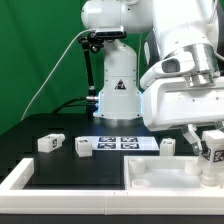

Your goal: Assemble one leg

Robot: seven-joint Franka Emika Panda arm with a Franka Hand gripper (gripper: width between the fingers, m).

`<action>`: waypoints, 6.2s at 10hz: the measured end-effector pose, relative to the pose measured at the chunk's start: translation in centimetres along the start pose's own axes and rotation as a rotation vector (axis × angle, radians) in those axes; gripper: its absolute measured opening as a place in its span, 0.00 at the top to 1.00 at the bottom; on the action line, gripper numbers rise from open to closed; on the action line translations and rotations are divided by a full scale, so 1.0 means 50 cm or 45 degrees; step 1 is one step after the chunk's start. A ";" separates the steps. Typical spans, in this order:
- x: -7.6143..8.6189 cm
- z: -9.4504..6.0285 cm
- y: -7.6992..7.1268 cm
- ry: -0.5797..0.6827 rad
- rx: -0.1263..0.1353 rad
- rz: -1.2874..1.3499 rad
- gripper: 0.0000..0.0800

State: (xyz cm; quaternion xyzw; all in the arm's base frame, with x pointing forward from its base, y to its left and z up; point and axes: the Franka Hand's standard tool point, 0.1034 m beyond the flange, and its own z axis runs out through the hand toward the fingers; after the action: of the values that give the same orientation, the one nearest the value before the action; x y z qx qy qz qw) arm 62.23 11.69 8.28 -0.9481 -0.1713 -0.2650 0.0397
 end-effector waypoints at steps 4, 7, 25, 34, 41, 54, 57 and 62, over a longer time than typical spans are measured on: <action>-0.012 0.017 -0.003 0.053 -0.018 0.004 0.64; -0.021 0.022 -0.002 0.075 -0.027 0.009 0.64; 0.010 -0.005 -0.021 -0.258 0.084 0.030 0.19; 0.006 0.007 -0.021 -0.597 0.122 0.209 0.19; 0.005 0.015 -0.023 -0.573 0.097 0.170 0.34; -0.005 0.016 -0.003 -0.469 -0.120 1.141 0.63; -0.008 0.016 -0.008 -0.474 -0.217 1.554 0.63; -0.010 0.017 -0.011 -0.514 -0.177 1.409 0.26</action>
Offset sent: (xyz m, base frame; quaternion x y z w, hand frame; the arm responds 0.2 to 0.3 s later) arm -0.0066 0.0014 -0.0128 0.0000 0.0179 0.0186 0.9997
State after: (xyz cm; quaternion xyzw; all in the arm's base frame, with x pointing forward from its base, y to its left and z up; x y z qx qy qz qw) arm 62.04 12.21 7.28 -0.9285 0.3622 -0.0300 0.0764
